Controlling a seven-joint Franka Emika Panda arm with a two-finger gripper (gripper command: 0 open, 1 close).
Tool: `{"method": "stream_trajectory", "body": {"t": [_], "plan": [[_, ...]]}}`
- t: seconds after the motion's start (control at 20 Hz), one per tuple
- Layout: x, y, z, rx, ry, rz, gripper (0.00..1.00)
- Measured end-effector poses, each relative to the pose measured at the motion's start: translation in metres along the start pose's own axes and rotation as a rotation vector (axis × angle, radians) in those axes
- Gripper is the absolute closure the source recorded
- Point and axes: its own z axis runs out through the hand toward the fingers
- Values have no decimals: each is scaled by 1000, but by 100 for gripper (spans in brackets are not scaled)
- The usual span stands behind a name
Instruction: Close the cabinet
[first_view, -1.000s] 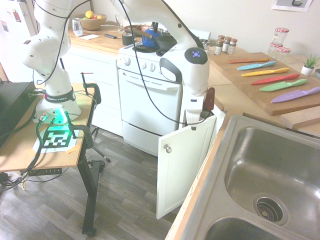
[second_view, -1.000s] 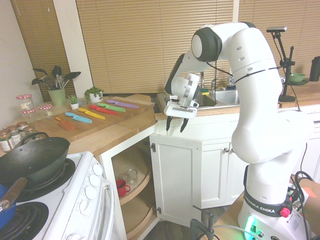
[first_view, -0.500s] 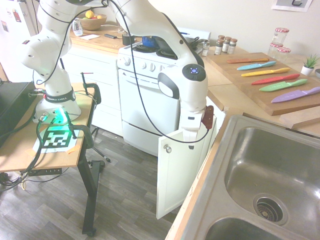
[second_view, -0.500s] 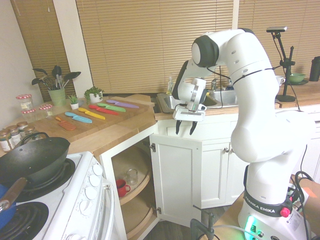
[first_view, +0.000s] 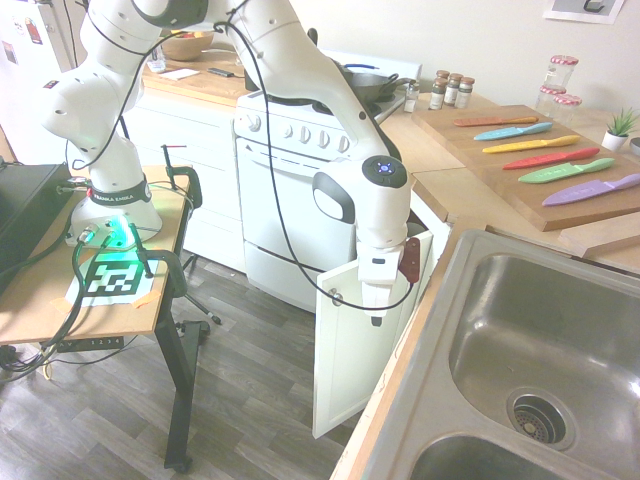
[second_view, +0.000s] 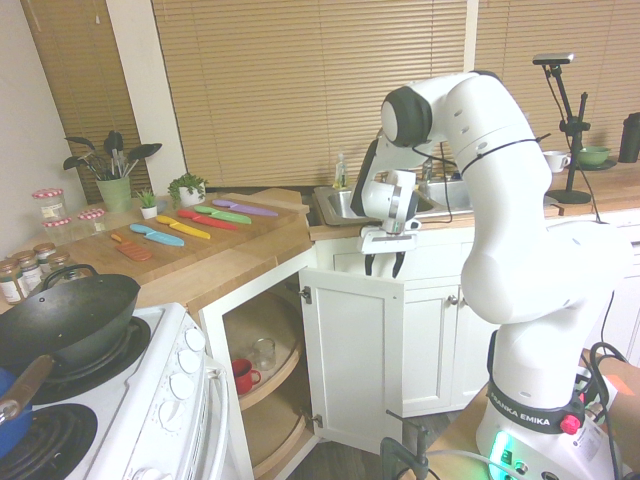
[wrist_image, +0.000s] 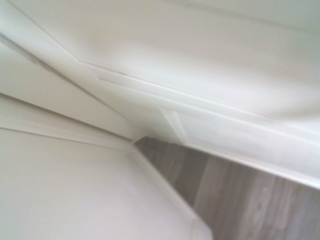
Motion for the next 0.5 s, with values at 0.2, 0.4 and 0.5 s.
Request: {"method": "stream_trajectory", "body": {"t": [0.2, 0.4, 0.5], "plan": [[-2, -8, -4, -13, 18, -29, 100], [2, -5, -10, -35, 32, -41, 100], [3, -4, -10, -47, 35, -47, 100]]}}
